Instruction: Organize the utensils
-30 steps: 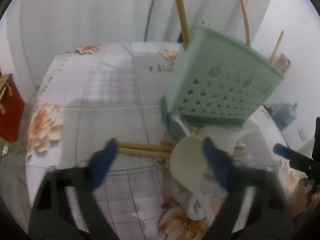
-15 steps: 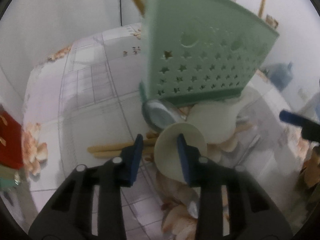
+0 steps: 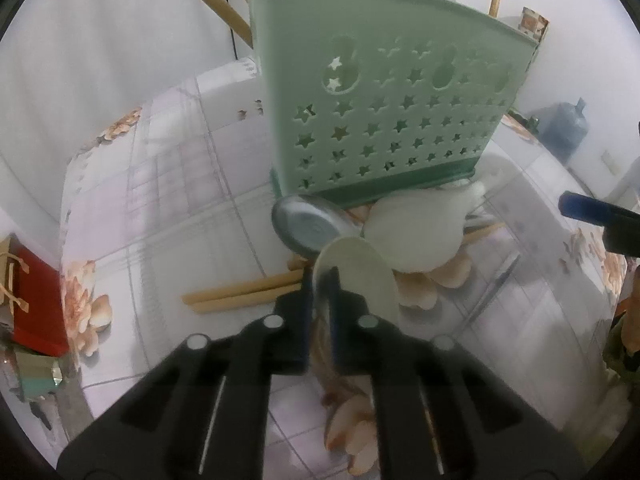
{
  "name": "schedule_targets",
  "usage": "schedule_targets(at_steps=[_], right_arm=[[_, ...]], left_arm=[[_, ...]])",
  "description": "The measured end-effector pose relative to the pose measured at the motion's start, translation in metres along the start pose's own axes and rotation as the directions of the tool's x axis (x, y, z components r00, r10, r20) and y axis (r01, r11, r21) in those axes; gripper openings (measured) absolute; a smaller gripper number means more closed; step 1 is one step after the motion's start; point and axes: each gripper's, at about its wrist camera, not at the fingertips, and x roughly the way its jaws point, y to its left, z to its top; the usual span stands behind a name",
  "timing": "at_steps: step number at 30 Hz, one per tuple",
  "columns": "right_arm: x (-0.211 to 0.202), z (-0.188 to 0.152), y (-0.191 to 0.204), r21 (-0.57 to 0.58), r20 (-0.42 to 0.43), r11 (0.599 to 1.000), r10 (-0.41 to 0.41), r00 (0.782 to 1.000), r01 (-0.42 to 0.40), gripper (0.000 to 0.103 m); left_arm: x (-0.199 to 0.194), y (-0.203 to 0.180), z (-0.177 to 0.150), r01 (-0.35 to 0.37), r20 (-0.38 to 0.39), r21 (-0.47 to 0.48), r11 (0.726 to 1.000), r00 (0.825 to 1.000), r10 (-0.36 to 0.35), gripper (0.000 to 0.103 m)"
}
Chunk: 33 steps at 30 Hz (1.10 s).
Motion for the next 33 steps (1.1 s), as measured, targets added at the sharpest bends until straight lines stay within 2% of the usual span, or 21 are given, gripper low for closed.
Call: schedule_targets(at_steps=[4, 9, 12, 15, 19, 23, 26, 29, 33], right_arm=[[0.000, 0.004, 0.007, -0.056, 0.000, 0.998, -0.042, 0.999, 0.042, 0.063], [0.005, 0.013, 0.021, -0.176, 0.003, 0.976, -0.129, 0.992, 0.127, 0.063], [0.015, 0.017, 0.032, -0.264, -0.007, 0.951, -0.167, 0.986, 0.159, 0.063], [0.031, 0.015, 0.047, -0.370, -0.023, 0.911, -0.206, 0.978, 0.183, 0.063], [0.061, 0.003, 0.068, -0.544, -0.022, 0.805, -0.294, 0.956, 0.235, 0.063], [0.089, -0.014, 0.082, -0.686, 0.015, 0.668, -0.383, 0.924, 0.288, 0.062], [0.101, -0.023, 0.089, -0.751, 0.053, 0.580, -0.422, 0.905, 0.315, 0.055], [0.112, -0.029, 0.093, -0.789, 0.072, 0.518, -0.456, 0.887, 0.330, 0.048], [0.121, -0.037, 0.099, -0.822, 0.089, 0.460, -0.478, 0.874, 0.336, 0.040]], left_arm=[[-0.010, 0.003, -0.003, -0.008, 0.015, -0.050, 0.999, 1.000, 0.009, 0.003], [-0.031, 0.009, -0.014, -0.011, 0.068, -0.173, 0.985, 0.997, 0.023, 0.002], [-0.050, 0.016, -0.023, -0.019, 0.118, -0.276, 0.961, 0.992, 0.054, 0.002], [-0.067, 0.021, -0.031, -0.067, 0.152, -0.353, 0.933, 0.980, 0.128, 0.002], [-0.088, 0.029, -0.039, -0.058, 0.208, -0.431, 0.901, 0.965, 0.162, 0.002], [-0.104, 0.038, -0.042, -0.051, 0.246, -0.469, 0.882, 0.951, 0.186, 0.002], [-0.112, 0.041, -0.045, -0.050, 0.258, -0.479, 0.876, 0.946, 0.195, 0.002], [-0.116, 0.043, -0.045, -0.048, 0.260, -0.485, 0.873, 0.945, 0.196, 0.002], [-0.117, 0.042, -0.046, -0.044, 0.269, -0.481, 0.876, 0.943, 0.195, 0.002]])
